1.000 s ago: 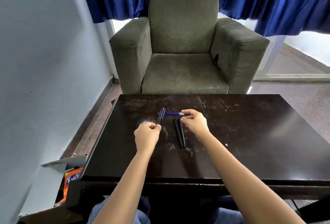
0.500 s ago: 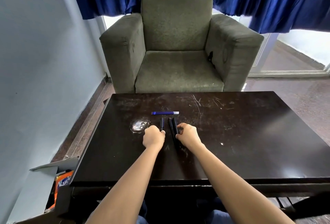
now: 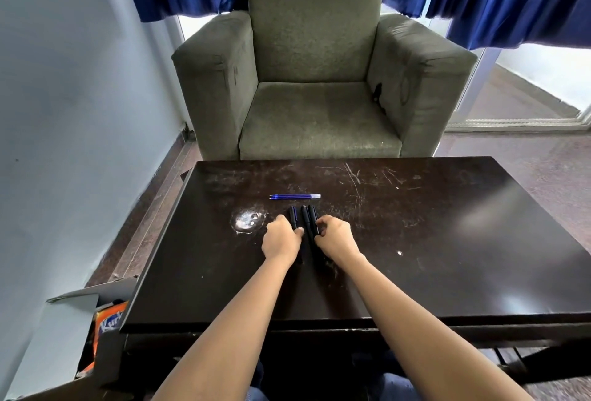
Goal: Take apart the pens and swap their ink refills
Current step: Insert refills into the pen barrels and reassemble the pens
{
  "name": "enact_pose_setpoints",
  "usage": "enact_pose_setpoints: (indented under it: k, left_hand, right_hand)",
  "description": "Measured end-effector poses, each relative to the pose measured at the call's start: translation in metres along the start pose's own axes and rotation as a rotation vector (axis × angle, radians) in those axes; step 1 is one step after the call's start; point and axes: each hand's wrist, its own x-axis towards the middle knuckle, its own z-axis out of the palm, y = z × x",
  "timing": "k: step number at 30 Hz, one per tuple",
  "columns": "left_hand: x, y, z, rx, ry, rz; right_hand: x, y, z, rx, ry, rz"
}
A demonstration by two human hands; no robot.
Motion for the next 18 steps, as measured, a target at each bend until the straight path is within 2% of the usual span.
enact_pose_setpoints:
  k: [18]
  left_hand:
    - [0.002,0.0041,0.0024,-0.006,-0.078,0.076]
  right_hand:
    - [0.0047,0.0055,0.0005,0.054,0.003,0.031]
